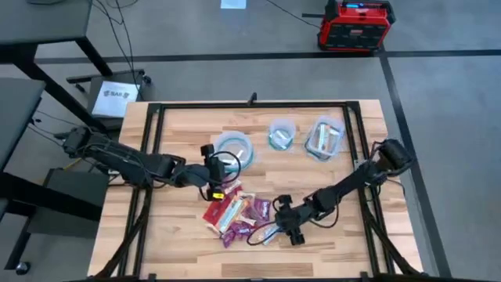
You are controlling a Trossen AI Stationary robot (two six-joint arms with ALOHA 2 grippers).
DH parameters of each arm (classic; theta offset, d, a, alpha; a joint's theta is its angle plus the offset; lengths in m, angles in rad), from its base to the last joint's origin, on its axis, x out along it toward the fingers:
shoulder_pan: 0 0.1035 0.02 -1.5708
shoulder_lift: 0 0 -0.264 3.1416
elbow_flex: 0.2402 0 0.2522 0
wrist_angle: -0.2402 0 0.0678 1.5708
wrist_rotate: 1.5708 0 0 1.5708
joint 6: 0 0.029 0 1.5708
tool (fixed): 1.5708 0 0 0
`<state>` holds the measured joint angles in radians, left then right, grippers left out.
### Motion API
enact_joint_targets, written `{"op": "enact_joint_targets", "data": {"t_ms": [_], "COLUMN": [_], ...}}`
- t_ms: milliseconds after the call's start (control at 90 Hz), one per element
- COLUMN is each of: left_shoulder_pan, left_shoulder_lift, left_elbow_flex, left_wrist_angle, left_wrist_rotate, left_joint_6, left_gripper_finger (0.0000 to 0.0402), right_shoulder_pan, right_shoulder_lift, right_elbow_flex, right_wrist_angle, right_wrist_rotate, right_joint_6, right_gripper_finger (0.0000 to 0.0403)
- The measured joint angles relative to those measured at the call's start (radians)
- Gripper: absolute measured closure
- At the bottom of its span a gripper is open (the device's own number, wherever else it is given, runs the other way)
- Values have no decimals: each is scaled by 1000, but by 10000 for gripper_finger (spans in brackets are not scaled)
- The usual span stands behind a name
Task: Sort candy
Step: Put the yellow candy into the rectangular transparent bin
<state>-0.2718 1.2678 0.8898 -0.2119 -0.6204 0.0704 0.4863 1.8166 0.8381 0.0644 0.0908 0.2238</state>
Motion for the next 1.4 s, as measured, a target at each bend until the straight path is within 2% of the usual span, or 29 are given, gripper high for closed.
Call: {"op": "enact_joint_targets", "data": {"t_ms": [133, 211, 300, 400, 467, 622, 756, 900, 1000, 1122, 1244, 1400], "left_shoulder_pan": [0, 0, 0, 0, 0, 0, 0, 0, 0, 0, 0, -4], "left_shoulder_lift": [0, 0, 0, 0, 0, 0, 0, 0, 0, 0, 0, 0], "left_elbow_flex": [0, 0, 0, 0, 0, 0, 0, 0, 0, 0, 0, 0], "left_wrist_angle": [0, 0, 0, 0, 0, 2, 2, 2, 2, 1, 0, 1], "left_wrist_rotate": [0, 1, 1, 1, 1, 1, 1, 1, 1, 1, 1, 1], "left_joint_6": [7, 13, 12, 12, 12, 12, 11, -8, -14, -21, -29, -25], "left_gripper_finger": [288, 288, 288, 288, 288, 288, 288, 288, 288, 288, 288, 288], "right_shoulder_pan": [1, 1, 1, 1, 1, -5, -38, -156, -289, -437, -552, -691], "right_shoulder_lift": [29, 31, 29, 11, -15, -159, -373, -578, -682, -771, -820, -819], "right_elbow_flex": [1, 2, 1, 0, -2, -11, -6, -6, -6, -6, -34, -105], "right_wrist_angle": [-4, -13, -21, -41, -83, -299, -567, -874, -1108, -1280, -1230, -1100], "right_wrist_rotate": [30, 31, 35, 35, 31, 71, 234, 441, 613, 734, 749, 659], "right_joint_6": [-68, -72, -68, -68, -59, 35, 148, 354, 580, 771, 797, 829], "right_gripper_finger": [227, 243, 293, 371, 390, 398, 400, 401, 402, 402, 402, 392]}}
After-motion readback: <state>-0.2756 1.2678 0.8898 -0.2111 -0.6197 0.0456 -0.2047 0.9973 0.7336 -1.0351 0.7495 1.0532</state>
